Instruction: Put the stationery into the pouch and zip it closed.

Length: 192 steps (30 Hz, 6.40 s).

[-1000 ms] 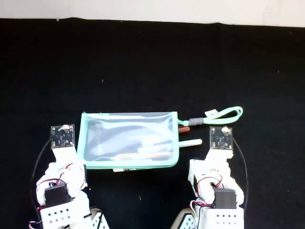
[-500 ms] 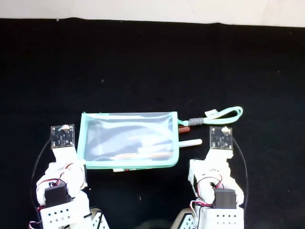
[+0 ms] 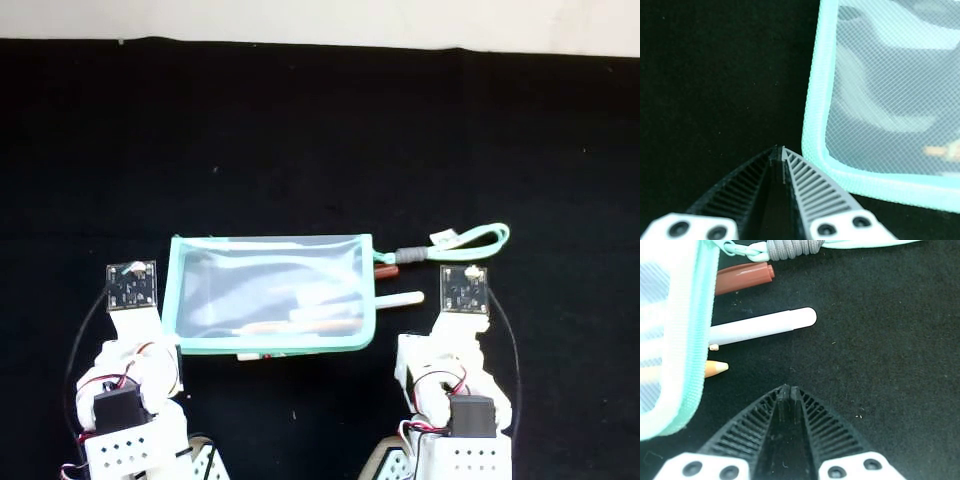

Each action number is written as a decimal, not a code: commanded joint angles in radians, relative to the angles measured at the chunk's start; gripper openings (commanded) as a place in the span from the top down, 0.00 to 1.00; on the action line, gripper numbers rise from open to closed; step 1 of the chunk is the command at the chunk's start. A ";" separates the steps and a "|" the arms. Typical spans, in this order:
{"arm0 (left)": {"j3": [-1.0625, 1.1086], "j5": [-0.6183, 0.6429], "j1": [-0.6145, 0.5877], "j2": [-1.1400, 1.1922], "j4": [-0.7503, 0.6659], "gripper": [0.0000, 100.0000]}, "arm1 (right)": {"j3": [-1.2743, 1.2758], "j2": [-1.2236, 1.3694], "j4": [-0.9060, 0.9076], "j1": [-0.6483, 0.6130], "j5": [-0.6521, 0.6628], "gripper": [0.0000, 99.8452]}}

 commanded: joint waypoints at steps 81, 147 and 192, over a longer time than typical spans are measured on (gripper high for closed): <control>-1.026 0.012 0.352 0.483 0.020 0.99 | -0.974 0.584 0.182 -0.024 -0.005 0.99; -1.353 0.003 0.389 1.778 -0.094 0.79 | -1.486 2.022 -0.426 0.358 0.178 0.84; -1.348 0.003 0.387 1.784 -0.095 0.79 | -1.294 1.857 -0.364 0.323 0.055 0.84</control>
